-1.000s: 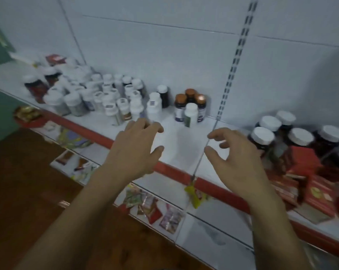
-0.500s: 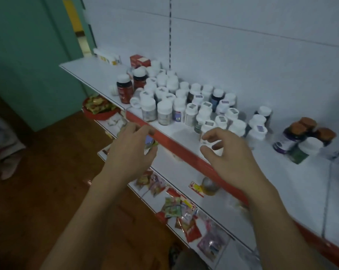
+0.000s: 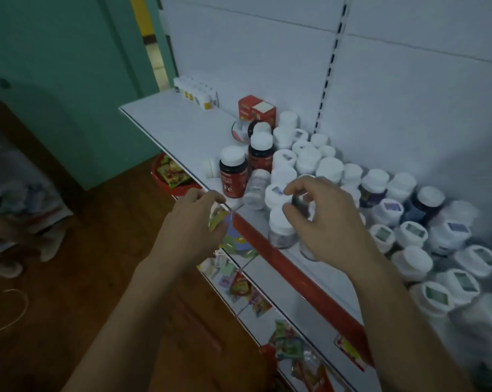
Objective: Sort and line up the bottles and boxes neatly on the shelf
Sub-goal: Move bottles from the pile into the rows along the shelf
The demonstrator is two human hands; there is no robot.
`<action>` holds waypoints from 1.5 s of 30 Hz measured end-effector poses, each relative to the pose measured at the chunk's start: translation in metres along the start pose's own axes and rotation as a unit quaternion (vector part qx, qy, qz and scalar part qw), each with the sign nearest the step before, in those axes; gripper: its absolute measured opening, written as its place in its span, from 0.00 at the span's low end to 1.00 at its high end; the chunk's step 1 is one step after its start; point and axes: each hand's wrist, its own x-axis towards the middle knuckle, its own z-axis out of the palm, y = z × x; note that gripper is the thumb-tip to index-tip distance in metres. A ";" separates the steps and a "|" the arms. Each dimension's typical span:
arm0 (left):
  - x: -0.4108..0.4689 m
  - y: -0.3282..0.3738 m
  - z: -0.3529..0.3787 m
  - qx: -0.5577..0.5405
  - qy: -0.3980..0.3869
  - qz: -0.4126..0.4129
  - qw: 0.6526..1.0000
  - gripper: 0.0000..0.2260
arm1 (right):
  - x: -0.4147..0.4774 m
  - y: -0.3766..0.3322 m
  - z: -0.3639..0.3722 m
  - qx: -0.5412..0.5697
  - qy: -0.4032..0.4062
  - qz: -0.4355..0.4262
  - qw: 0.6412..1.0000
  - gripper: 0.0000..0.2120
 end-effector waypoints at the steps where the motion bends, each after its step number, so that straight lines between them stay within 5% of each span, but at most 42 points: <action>1: 0.010 -0.011 0.000 0.000 -0.004 -0.007 1.000 0.19 | 0.013 -0.002 0.007 0.003 0.000 -0.001 1.000 0.06; 6: 0.067 -0.059 0.007 -0.024 -0.027 0.007 0.999 0.21 | 0.054 -0.007 0.043 0.020 0.007 0.023 0.999 0.09; 13: 0.178 -0.099 0.024 -0.009 -0.100 0.136 0.986 0.33 | 0.104 -0.027 0.090 -0.025 0.092 0.066 0.993 0.12; 22: 0.262 -0.133 0.039 -0.091 -0.196 0.257 0.942 0.23 | 0.150 -0.047 0.163 -0.163 0.121 0.193 0.960 0.27; 30: 0.285 -0.160 0.023 -0.192 -0.179 0.256 0.930 0.23 | 0.156 -0.052 0.173 -0.135 0.212 0.239 0.938 0.25; 38: 0.296 -0.163 0.018 -0.181 -0.190 0.209 0.942 0.17 | 0.165 -0.056 0.181 -0.114 0.247 0.259 0.927 0.27; 45: 0.291 -0.136 0.024 -0.155 -0.193 0.261 0.933 0.22 | 0.145 -0.064 0.158 -0.106 0.258 0.258 0.925 0.25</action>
